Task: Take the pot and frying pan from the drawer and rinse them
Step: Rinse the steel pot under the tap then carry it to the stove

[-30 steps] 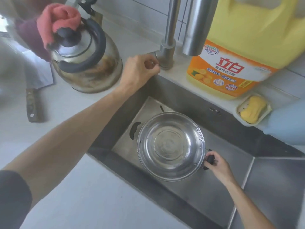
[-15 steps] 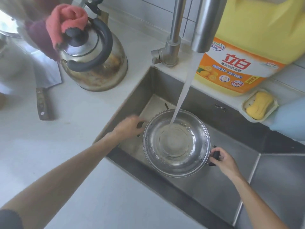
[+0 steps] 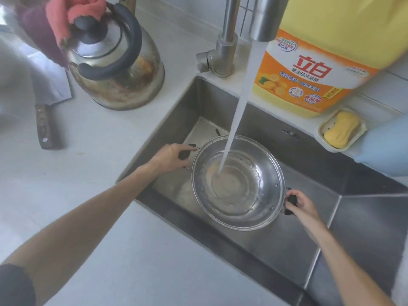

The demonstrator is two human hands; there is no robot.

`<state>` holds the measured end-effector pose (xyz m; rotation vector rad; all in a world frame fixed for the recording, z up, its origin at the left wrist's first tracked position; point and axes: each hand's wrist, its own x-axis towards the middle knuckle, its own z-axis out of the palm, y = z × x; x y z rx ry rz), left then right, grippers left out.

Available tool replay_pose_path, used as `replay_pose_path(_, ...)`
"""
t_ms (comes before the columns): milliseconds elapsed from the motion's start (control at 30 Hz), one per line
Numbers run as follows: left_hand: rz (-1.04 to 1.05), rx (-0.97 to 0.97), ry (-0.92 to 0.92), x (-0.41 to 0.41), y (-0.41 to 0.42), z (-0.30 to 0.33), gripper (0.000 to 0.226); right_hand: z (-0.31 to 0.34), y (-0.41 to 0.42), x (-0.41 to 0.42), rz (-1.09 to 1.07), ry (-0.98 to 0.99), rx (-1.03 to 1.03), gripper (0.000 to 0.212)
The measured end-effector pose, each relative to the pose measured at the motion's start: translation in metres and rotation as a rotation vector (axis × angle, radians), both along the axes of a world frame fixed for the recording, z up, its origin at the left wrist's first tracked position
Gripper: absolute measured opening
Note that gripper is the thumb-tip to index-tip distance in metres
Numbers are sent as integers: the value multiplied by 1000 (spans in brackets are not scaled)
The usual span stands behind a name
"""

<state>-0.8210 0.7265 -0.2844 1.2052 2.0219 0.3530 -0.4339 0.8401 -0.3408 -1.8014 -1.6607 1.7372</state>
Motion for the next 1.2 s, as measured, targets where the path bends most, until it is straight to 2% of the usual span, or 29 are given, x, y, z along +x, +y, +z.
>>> replay_pose_path(133, -26, -6, -62, -6, -24, 23, 56, 33, 4, 5, -42, 74, 31, 31)
replay_pose_path(300, -69, -177, -141, 5, -50, 13, 53, 92, 11, -11, -35, 198, 177, 18)
replay_pose_path(433, 33, -115, -180, 17, -54, 11, 51, 118, 16, -16, 9, 226, 285, 23)
replay_pose_path(633, 95, 159, -107, 14, -46, 38, 26, 112, 18, -9, 4, 206, 302, 22)
replay_pose_path(800, 125, 286, -115, -8, -42, 63, 29, 94, 8, -15, 59, 205, 155, 21)
replay_pose_path(967, 128, 327, -141, -16, -45, 76, 30, 65, -5, -20, 159, 99, 73, 30)
replay_pose_path(1067, 126, 336, -123, -15, -45, 76, 33, 57, -9, -22, 119, 60, 87, 34)
replay_pose_path(1200, 148, 247, -125, -17, -44, 70, 27, 63, -6, -21, 60, 79, 86, 30)
